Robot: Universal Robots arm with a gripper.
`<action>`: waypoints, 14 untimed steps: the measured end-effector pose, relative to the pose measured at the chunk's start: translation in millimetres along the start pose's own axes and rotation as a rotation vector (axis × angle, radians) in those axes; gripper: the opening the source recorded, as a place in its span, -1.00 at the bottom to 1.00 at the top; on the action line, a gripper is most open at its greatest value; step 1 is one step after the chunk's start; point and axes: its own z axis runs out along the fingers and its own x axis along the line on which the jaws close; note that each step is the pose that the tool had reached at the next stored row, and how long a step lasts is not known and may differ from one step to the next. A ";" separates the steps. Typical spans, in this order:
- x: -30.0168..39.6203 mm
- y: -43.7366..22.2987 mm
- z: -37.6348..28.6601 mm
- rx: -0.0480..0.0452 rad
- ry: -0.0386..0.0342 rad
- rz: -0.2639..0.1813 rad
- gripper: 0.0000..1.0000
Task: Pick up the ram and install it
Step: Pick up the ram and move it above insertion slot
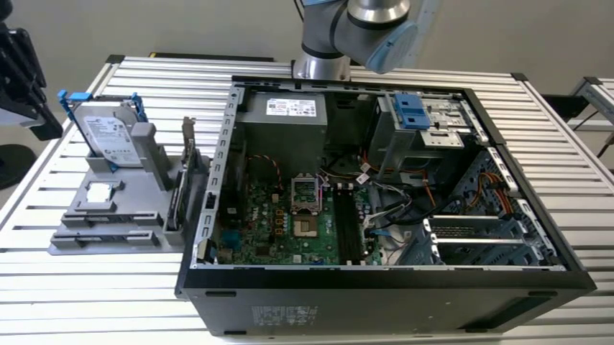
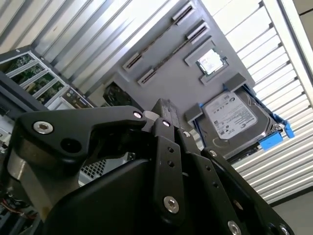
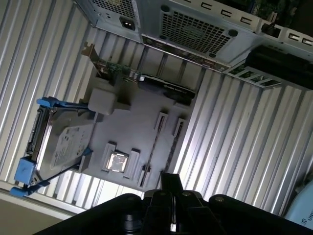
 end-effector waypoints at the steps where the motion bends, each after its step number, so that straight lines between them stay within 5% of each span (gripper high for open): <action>1: 0.0 -0.1 0.0 0.0005 -0.0002 0.011 -1.00; 14: 0.3 -0.8 0.2 0.0097 -0.0026 0.155 -1.00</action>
